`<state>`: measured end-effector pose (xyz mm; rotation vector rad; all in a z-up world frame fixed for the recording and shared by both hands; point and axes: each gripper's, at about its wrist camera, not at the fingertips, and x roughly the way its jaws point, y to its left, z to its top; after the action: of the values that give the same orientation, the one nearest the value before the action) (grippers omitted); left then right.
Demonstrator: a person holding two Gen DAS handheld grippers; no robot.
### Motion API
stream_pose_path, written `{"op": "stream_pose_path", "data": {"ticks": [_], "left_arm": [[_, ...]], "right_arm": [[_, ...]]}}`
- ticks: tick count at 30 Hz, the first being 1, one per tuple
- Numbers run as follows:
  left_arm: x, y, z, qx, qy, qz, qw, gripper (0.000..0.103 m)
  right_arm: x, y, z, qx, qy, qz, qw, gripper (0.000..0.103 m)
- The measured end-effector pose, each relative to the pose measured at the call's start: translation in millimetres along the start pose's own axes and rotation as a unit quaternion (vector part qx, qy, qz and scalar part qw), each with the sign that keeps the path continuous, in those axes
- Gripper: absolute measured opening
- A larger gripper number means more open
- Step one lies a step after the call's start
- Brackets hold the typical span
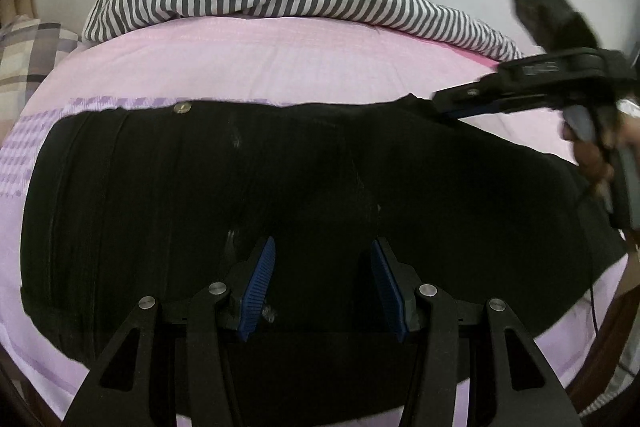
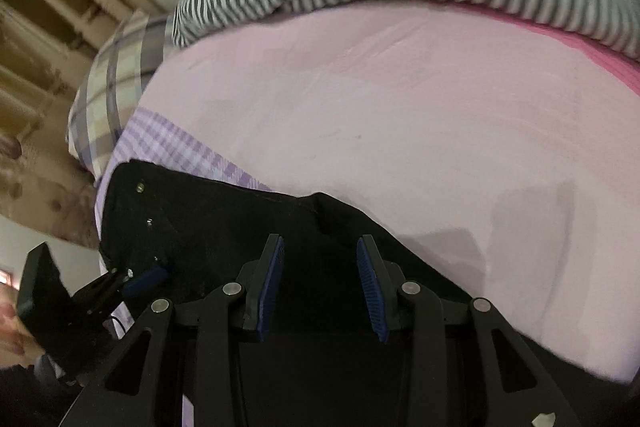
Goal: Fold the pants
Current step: 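Move both tools back over the folded trousers near the waistband, then move the open right tool to the black trouser leg hems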
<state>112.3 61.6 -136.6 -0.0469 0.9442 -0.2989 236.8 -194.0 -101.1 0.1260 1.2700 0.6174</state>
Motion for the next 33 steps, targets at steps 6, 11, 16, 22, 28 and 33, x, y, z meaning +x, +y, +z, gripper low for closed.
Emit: {"op": "stream_pose_path", "data": {"ticks": [6, 11, 16, 22, 28, 33], "left_arm": [[-7, 6, -6, -0.011, 0.0, -0.023, 0.9997, 0.051], [-9, 1, -11, 0.006, -0.003, -0.013, 0.9999, 0.051], [-12, -6, -17, 0.023, -0.005, 0.003, 0.9997, 0.051], [-14, -4, -20, 0.018, -0.004, 0.004, 0.9998, 0.051], [-16, -7, -23, 0.027, -0.003, 0.013, 0.9996, 0.051], [-18, -6, -26, 0.026, -0.002, 0.011, 0.9996, 0.051]], "right_arm": [[7, 12, 10, -0.041, -0.011, 0.001, 0.999, 0.009], [12, 7, 16, -0.034, -0.033, -0.026, 0.999, 0.006], [18, 4, 18, -0.024, -0.04, -0.032, 0.998, 0.013], [-27, -4, 2, 0.013, -0.084, -0.029, 0.996, 0.025], [-45, -9, -41, 0.033, -0.079, -0.011, 0.996, 0.026], [-29, -32, -56, 0.068, -0.078, -0.051, 0.993, 0.017]]}}
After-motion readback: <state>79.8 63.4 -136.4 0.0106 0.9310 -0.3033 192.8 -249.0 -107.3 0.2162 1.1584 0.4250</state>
